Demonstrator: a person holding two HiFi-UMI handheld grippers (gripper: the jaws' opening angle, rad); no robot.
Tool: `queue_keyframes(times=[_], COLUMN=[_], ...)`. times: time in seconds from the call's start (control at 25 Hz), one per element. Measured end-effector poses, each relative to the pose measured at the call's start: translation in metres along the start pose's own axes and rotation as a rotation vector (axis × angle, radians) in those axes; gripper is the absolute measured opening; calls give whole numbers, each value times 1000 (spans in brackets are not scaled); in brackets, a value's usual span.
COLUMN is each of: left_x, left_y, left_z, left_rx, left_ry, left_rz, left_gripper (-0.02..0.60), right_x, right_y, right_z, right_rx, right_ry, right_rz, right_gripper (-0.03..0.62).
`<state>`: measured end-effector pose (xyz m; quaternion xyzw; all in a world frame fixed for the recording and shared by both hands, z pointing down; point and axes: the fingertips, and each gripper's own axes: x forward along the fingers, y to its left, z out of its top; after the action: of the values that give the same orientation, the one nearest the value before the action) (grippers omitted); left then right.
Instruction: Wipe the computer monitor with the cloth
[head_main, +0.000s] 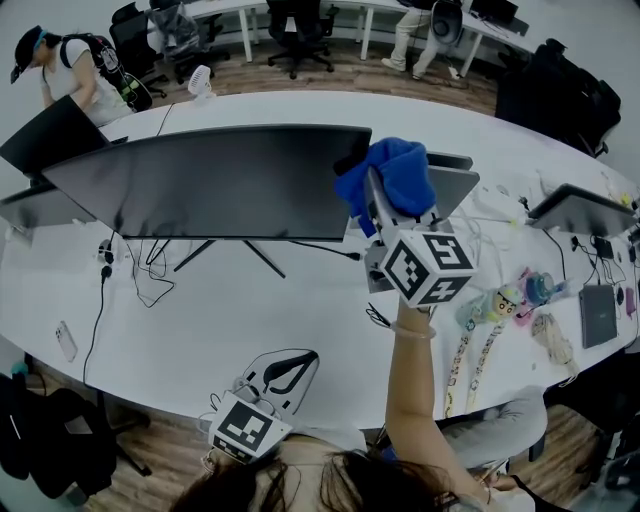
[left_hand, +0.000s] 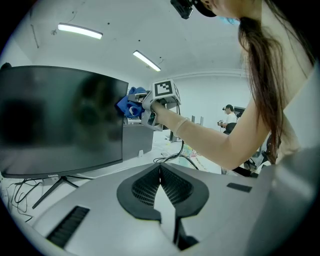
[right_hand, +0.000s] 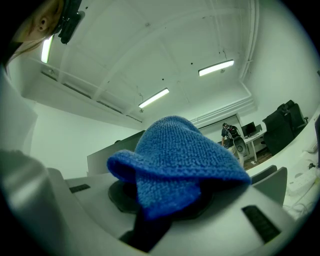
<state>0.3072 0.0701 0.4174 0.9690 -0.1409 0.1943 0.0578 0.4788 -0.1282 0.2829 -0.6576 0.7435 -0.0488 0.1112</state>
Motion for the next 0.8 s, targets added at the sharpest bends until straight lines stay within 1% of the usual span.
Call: queue_keyframes(times=[0.08,0.12,0.24,0.28,0.36,0.44,0.6,0.72,0.8], left_x=[1,1,2,2,3,3,4,4,5], left_y=[-2,-3,-3,-3,-2,-2,-4,-5,-5], left_z=[3,3,-1,-1,-1,-2,-2,-4,-2], left_rx=[-54,-61,-16,-16,-40,-27,-31,-9,-35], left_ry=[-12,-11,2,3,-2,5,9,12,5], left_rz=[6,7,-1,0,11,14,19,18,27], left_gripper=[9,9,9,9,9,9,9,9,9], right_x=[0,0,0,0,0,0,0,0,0], right_y=[-1,-1,-2,-3,-3,-4,-6,-7,-8], right_z=[-2,-3,-7,-9,-12,-16,-26,-29,-30], right_rx=[3,6,14,16,18,21,35,42,49], right_ry=[1,2,6,7,9,13,27,30,30], right_rz=[4,6,7,8,8,7,6,8,10], right_gripper=[97,97,97,97,97,97,97,97,97])
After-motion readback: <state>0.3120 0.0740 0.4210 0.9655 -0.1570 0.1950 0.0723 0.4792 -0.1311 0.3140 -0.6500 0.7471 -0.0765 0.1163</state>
